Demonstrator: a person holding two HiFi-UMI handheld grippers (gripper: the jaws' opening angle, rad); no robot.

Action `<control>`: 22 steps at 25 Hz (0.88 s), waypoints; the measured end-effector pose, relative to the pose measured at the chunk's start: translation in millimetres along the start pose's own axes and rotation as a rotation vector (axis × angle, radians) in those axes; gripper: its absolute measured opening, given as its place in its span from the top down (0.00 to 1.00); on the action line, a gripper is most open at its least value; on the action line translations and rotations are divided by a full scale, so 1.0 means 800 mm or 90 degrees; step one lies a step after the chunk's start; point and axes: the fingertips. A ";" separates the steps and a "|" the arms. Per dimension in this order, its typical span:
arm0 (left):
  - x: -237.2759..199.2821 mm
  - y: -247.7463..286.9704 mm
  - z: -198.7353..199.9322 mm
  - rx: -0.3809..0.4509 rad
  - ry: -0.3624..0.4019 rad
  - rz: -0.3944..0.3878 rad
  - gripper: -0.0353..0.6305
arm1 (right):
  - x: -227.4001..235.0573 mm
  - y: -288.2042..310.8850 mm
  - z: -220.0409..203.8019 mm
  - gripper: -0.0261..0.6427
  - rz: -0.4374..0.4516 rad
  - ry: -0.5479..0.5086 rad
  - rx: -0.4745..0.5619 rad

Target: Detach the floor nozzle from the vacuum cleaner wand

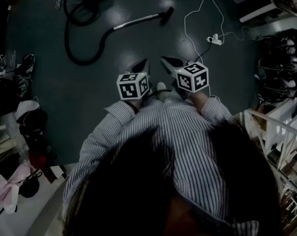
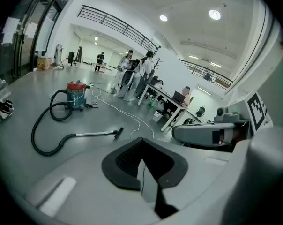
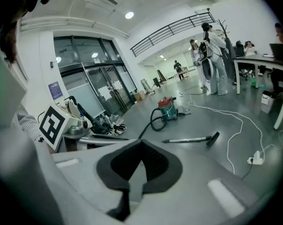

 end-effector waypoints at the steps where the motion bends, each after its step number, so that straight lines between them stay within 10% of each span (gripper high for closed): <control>1: 0.002 -0.001 -0.003 -0.003 0.009 -0.001 0.94 | -0.001 -0.001 -0.003 0.96 -0.002 0.001 -0.002; 15: 0.019 0.013 -0.005 -0.008 0.050 -0.006 0.94 | 0.019 -0.011 0.002 0.96 -0.003 0.008 0.012; 22: 0.008 0.031 0.013 0.005 -0.002 -0.012 0.94 | 0.040 -0.010 0.027 0.96 0.007 0.033 0.045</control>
Point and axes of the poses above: the fingertips, and each gripper's own axes: y forward along the fingers, x to its right, z out of its top, and after that the axes turned 8 degrees about z, right-handed
